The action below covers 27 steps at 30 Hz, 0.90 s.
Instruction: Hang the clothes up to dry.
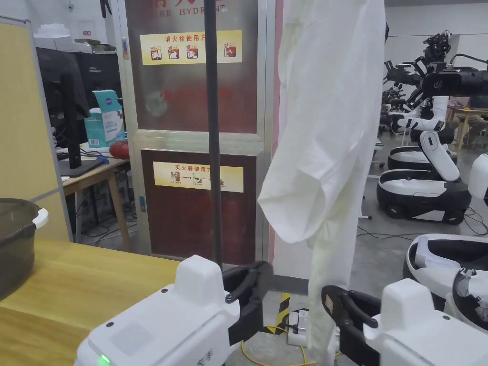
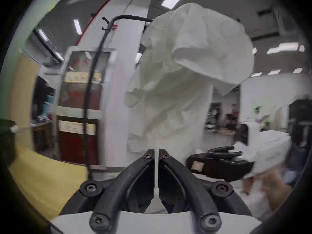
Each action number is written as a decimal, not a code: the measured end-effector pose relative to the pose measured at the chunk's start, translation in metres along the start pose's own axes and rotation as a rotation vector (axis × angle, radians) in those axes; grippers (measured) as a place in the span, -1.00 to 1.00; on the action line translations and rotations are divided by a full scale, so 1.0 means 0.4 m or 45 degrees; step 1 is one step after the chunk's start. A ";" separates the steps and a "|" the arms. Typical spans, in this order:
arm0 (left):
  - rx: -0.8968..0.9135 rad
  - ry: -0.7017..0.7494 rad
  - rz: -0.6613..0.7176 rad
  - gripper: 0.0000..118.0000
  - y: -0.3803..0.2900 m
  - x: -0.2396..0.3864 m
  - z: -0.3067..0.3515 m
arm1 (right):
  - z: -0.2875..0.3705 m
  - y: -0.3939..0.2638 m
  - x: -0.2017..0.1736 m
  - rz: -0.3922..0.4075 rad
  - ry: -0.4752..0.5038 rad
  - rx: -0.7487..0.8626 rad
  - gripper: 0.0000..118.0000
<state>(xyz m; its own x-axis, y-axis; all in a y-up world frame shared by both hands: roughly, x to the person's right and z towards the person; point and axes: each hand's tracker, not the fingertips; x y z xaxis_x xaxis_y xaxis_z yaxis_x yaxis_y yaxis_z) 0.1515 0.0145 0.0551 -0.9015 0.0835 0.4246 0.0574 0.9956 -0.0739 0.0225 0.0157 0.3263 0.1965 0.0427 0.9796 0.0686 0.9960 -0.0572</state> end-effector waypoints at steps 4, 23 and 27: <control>-0.081 -0.202 -0.043 -1.00 0.035 -0.045 -0.023 | 0.041 0.052 0.083 0.022 0.172 -0.009 -1.00; -0.062 -0.249 -0.035 -1.00 0.010 -0.107 -0.018 | -0.029 0.038 0.137 0.013 0.307 0.017 -1.00; -0.038 -0.120 -0.070 -1.00 0.020 -0.118 0.094 | -0.111 0.050 0.083 0.054 0.480 0.065 -1.00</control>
<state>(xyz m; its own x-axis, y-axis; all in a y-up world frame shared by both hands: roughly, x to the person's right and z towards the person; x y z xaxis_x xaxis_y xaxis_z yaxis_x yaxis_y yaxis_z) 0.1783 0.0170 0.0008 -0.9399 0.0256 0.3406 0.0180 0.9995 -0.0254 0.0740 0.0336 0.3490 0.5446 0.0615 0.8365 0.0055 0.9970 -0.0769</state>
